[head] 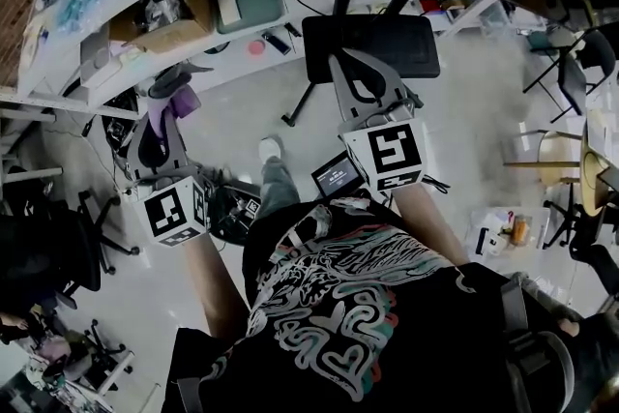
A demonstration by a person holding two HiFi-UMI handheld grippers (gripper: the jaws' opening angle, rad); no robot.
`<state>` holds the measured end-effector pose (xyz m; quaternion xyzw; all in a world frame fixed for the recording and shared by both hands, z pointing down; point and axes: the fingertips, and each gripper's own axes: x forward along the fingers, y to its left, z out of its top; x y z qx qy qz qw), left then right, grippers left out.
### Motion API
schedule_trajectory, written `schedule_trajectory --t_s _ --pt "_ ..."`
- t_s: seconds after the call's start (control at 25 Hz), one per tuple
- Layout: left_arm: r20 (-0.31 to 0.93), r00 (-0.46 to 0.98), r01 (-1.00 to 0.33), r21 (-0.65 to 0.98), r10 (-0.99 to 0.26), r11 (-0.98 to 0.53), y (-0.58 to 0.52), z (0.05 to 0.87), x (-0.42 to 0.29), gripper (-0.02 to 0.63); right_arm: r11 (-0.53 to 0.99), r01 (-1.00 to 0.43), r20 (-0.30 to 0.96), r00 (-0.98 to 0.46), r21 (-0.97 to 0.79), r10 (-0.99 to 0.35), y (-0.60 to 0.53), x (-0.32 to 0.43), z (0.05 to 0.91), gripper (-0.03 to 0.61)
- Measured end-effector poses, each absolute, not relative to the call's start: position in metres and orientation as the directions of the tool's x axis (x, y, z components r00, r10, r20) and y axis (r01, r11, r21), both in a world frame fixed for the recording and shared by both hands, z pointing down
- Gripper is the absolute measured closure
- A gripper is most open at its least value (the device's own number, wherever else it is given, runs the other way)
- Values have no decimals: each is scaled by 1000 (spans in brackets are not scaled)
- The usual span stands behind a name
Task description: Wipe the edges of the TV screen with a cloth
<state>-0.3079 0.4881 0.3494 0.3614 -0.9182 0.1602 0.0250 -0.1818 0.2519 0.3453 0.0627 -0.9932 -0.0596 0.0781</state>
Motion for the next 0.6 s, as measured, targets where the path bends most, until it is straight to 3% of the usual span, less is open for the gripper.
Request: schedule_trajectory --t_s 0.6 --pt "161 -692 -718 -260 -704 646 486 366 -475 558 974 -194 160 -964 119 -212 264 -329 347 548"
